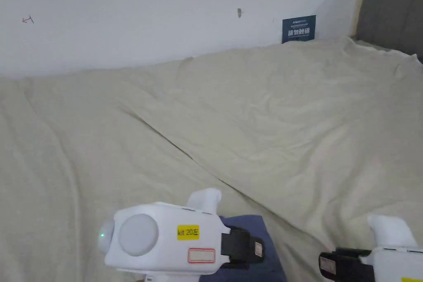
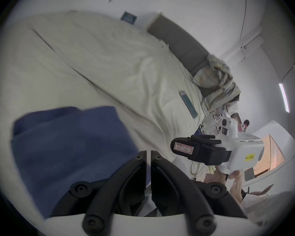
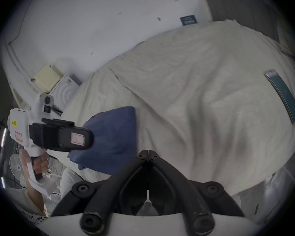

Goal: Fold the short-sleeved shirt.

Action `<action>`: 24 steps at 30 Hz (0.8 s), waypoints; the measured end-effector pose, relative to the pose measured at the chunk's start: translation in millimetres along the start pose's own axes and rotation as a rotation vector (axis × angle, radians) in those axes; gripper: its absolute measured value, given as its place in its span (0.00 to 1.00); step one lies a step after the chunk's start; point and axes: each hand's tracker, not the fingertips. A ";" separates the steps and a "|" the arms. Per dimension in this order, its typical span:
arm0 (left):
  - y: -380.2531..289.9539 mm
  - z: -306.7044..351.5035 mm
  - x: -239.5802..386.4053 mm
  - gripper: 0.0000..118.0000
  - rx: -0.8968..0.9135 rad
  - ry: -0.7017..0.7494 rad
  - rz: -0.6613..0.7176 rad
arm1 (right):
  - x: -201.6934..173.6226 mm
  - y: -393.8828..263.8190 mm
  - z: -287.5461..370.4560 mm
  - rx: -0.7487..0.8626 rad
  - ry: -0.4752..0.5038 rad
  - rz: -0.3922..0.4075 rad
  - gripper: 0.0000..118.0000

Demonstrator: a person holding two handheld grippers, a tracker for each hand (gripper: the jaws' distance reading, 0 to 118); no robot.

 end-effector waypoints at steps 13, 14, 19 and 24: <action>-57.6 113.8 -125.9 0.09 0.167 0.089 0.305 | -112.8 18.9 -117.2 -0.058 -0.044 0.224 0.00; -58.2 109.1 -131.0 0.26 0.155 0.067 0.319 | -113.4 14.0 -125.6 -0.076 -0.082 0.253 0.00; -52.1 69.8 -152.9 0.95 0.123 -0.106 0.435 | -103.8 5.1 -120.0 -0.043 -0.044 0.239 0.00; -45.6 39.4 -164.9 0.95 0.158 -0.223 0.541 | -97.4 8.2 -119.8 -0.053 -0.014 0.201 0.00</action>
